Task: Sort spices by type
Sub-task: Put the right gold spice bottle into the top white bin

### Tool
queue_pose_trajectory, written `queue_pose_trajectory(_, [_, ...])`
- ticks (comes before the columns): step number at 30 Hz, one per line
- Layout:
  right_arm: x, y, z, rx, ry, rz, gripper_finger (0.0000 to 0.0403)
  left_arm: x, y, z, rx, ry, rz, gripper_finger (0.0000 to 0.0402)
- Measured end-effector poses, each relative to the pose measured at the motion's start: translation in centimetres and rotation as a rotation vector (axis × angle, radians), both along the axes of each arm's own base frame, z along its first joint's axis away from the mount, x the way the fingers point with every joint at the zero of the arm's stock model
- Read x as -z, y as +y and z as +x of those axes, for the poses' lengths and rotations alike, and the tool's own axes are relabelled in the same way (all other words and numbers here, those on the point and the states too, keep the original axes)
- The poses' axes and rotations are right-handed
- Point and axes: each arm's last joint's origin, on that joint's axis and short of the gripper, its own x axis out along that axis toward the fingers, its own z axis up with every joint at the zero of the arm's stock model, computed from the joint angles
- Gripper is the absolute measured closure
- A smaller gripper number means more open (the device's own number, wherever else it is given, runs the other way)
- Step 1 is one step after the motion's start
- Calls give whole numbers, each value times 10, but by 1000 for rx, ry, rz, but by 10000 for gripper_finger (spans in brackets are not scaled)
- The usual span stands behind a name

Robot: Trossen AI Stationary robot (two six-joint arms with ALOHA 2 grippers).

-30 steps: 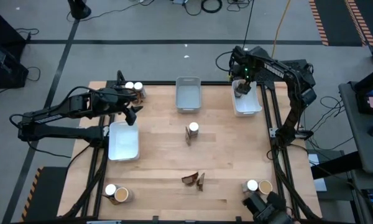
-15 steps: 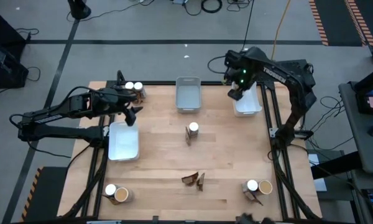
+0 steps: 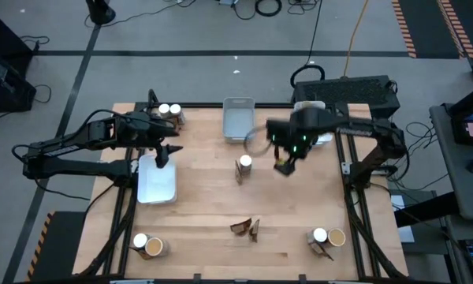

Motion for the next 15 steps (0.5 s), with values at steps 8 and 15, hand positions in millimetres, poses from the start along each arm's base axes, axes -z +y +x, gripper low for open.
queue_pose_trajectory(8, [-1, 93, -5, 6, 46, 92, 80, -3, -8, 3, 166, -45, -47, 149])
queue_pose_trajectory(15, [-1, 159, -31, 72, 163, 133, 80, -13, -13, 10, 228, -159, 18, 149])
